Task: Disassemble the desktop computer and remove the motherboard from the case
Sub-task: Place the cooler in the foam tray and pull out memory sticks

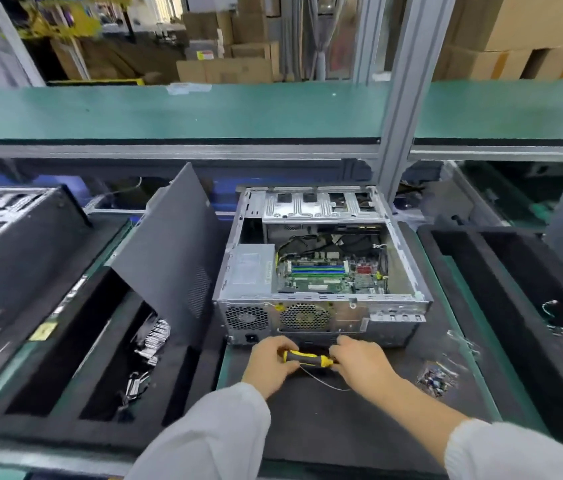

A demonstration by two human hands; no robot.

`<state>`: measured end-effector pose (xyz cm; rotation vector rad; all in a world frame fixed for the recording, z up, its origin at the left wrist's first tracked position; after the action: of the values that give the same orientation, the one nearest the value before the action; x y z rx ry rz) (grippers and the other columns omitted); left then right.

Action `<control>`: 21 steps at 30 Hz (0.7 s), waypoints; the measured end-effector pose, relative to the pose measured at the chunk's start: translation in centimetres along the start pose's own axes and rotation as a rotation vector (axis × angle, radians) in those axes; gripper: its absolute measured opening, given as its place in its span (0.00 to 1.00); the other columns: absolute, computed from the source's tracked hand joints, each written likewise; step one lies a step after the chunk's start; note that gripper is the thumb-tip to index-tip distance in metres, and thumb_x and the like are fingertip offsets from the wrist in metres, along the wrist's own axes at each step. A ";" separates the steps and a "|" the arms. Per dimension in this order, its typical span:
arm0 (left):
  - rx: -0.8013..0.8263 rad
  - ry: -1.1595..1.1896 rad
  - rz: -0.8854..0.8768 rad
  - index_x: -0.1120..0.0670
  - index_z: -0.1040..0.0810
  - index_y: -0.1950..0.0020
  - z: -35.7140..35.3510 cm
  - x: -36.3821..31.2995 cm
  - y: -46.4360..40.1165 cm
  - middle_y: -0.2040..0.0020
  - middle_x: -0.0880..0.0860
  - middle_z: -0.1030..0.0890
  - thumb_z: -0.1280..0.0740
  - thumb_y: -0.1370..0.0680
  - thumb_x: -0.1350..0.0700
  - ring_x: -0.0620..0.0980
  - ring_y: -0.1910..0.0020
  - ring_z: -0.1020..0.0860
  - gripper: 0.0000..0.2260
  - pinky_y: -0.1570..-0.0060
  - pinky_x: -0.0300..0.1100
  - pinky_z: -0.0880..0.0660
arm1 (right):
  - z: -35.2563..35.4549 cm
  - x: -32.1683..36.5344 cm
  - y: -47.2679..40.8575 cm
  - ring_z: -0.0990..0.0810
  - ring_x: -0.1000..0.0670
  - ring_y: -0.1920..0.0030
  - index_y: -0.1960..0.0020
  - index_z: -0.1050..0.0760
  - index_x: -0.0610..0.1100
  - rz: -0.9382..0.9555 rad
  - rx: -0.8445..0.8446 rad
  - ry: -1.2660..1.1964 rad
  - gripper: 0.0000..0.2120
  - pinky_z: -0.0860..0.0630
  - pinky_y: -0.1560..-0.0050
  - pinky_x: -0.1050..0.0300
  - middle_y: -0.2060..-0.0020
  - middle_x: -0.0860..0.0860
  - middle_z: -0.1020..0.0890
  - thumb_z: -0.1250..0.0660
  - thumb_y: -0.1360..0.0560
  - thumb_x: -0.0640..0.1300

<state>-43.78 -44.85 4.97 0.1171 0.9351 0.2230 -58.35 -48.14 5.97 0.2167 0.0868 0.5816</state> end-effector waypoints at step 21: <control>0.215 -0.348 -0.136 0.55 0.24 0.44 0.3 -3.2 -0.7 0.52 0.52 0.21 0.32 0.23 0.56 0.47 0.59 0.23 0.09 0.53 0.37 0.26 | 5.0 0.7 0.3 0.23 0.44 0.46 0.44 0.26 0.46 0.155 0.015 -0.075 0.10 0.26 0.51 0.51 0.48 0.48 0.22 0.42 0.21 0.47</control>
<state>-45.28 -46.29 7.58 0.2808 0.6143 -0.0259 -57.22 -48.34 10.88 0.2609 0.0016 0.7267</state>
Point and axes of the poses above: each hand's wrist, its own y-axis away from the middle knuckle, its own z-axis out of the back of the hand, x = y × z, the point moved 9 cm from there along -y, towards the middle knuckle
